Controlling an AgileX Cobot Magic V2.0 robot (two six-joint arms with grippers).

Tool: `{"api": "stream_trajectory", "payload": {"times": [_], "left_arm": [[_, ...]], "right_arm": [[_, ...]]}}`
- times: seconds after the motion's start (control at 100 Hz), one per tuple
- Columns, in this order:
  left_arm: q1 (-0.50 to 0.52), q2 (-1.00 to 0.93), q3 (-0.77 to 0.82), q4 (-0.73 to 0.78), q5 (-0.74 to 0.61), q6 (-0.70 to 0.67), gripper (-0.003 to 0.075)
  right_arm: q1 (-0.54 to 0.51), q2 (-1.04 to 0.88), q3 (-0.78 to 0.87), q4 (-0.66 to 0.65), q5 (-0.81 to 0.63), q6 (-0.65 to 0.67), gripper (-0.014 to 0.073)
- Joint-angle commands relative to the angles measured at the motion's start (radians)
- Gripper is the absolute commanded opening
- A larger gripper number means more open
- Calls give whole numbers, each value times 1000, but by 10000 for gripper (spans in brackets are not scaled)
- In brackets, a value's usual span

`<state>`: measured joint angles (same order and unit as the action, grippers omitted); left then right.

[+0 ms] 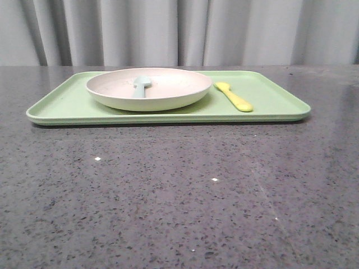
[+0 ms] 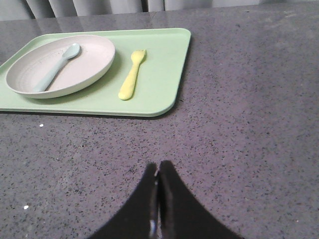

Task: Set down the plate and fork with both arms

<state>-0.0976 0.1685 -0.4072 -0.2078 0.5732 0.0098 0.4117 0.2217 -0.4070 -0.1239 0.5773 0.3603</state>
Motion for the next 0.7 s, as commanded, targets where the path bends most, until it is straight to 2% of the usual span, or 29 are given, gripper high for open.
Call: {"api": "stream_trajectory", "payload": {"times": [0.0,0.28,0.37,0.52,0.69], "left_arm": [[-1,11,-26,-8,-75,-10,-20],[-1,7,1,18,-86,-10,-20],[8,-5,48,29,-176,-10,-20],[37,-33,178,83,-419,-10,-20],[37,-94,308,114,-492,-10,-20]], "right_arm": [[-4,10,-25,-20,-83,-6,-69],[-4,10,-25,-20,-83,-6,-69],[-4,10,-25,-20,-83,-6,-69],[-4,10,-25,-20,-83,-6,-69],[-4,10,-25,-20,-83,-6,-69]]}}
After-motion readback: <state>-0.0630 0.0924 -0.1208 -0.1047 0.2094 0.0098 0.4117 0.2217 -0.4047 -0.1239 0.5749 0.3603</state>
